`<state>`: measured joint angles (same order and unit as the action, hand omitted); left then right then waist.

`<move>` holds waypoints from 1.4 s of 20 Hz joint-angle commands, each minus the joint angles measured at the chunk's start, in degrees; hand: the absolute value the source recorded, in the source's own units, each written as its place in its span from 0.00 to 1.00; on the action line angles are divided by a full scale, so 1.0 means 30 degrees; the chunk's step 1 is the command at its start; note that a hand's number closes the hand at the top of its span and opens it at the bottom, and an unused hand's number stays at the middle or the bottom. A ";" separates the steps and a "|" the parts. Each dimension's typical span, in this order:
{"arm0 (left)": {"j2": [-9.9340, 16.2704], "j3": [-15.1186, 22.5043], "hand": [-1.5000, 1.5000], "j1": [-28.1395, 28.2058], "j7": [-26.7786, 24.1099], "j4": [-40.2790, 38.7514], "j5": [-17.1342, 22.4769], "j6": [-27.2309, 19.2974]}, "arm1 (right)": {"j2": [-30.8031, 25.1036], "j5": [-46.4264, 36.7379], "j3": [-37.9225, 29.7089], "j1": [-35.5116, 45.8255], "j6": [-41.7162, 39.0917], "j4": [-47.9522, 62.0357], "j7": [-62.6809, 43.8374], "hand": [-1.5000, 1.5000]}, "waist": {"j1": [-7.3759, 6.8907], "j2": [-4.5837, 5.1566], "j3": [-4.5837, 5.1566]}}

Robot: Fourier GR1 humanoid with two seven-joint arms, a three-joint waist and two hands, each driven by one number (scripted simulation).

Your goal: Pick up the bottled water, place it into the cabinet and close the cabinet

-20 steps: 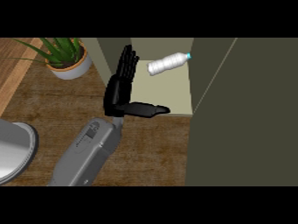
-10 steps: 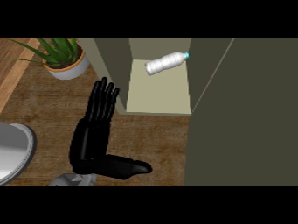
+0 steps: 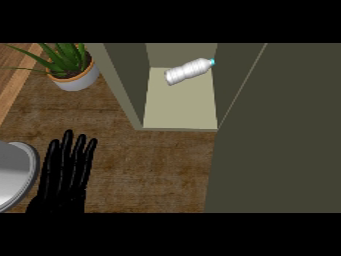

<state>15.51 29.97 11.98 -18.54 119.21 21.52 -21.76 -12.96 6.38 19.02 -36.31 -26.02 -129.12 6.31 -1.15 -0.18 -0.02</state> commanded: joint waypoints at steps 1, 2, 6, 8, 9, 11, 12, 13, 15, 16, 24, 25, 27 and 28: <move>0.1676 -0.0473 0.00 0.3012 -0.0311 0.3280 0.0128 0.0238 | -0.0342 -0.0747 0.2333 0.0359 -0.0878 -0.0477 -0.1080 1.00 | -0.0192 -0.0067 0.0024; 0.1305 0.0269 0.00 0.4184 -0.1922 0.2841 -0.0466 0.0412 | -0.0529 -0.1500 0.2869 -0.0519 -0.1040 -0.1034 -0.0458 1.00 | 0.0003 -0.0121 0.0030; 0.2468 -0.2206 0.00 0.5844 -0.2563 0.3085 0.1825 0.2220 | 0.0357 -0.3089 0.5035 0.0215 -0.0317 -0.1804 -0.1257 1.00 | 0.0040 -0.0074 0.0047; 0.2758 -0.2671 0.00 0.7159 -0.2979 0.4081 0.2334 0.2576 | 0.0765 -0.3848 0.5999 0.0388 0.0149 -0.2377 -0.1981 1.00 | -0.0097 -0.0113 0.0055; 0.3447 -0.3455 0.00 0.7086 -0.2152 0.5018 0.3023 0.2875 | 0.0917 -0.3883 0.6301 0.0706 0.0248 -0.2896 -0.2576 1.00 | -0.0110 -0.0085 0.0054; 0.3494 -0.3879 0.00 0.7719 -0.2648 0.4775 0.3487 0.3518 | 0.1648 -0.5068 0.7633 0.1742 0.0564 -0.2096 -0.3738 1.00 | -0.0223 -0.0038 0.0070; 0.3667 -0.4624 0.00 0.7824 -0.2685 0.4659 0.4106 0.3908 | 0.1631 -0.5493 0.8203 0.0984 0.0704 -0.2467 -0.3275 1.00 | 0.0015 -0.0083 0.0065; 0.3893 -0.4314 0.00 0.9168 -0.3596 0.4836 0.3769 0.4700 | 0.1759 -0.4818 0.7519 0.1983 0.0481 -0.2182 -0.4018 1.00 | -0.0387 -0.0061 0.0066; 0.3923 -0.5328 0.00 0.9371 -0.4023 0.4165 0.4507 0.5417 | 0.2389 -0.5955 0.8461 0.2001 0.0973 -0.0965 -0.3528 1.00 | -0.0169 -0.0078 0.0059; 0.3974 -0.4920 0.00 0.9600 -0.4053 0.4607 0.4158 0.5496 | 0.2941 -0.5293 0.8558 0.2729 0.0957 -0.2164 -0.5453 1.00 | -0.0421 -0.0025 0.0076; 0.4896 -0.7279 0.00 1.1397 -0.4726 0.4493 0.6007 0.8080 | 0.4190 -0.2818 0.7821 0.4867 0.2502 -0.0532 -0.6943 1.00 | -0.1043 0.0168 0.0082; 0.4794 -0.7700 0.00 1.1419 -0.4946 0.4382 0.6406 0.8345 | 0.4190 -0.2977 0.7934 0.5068 0.2712 -0.0607 -0.7098 1.00 | -0.0791 0.0116 0.0076; 0.4822 -0.7545 0.00 1.2442 -0.5356 0.4431 0.6234 0.9083 | 0.4187 -0.2660 0.7845 0.5750 0.3145 -0.0438 -0.7845 1.00 | -0.1078 0.0108 0.0082; 0.5209 -0.8258 0.00 1.2239 -0.4766 0.5182 0.6701 0.8806 | 0.4185 -0.2135 0.7212 0.6388 0.3237 0.0482 -0.7236 1.00 | -0.0931 0.0198 0.0038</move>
<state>29.90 8.01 46.71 -33.06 132.03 38.40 2.65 -8.34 -4.97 34.93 -23.40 -23.29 -130.79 -13.00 -3.56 0.64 -0.10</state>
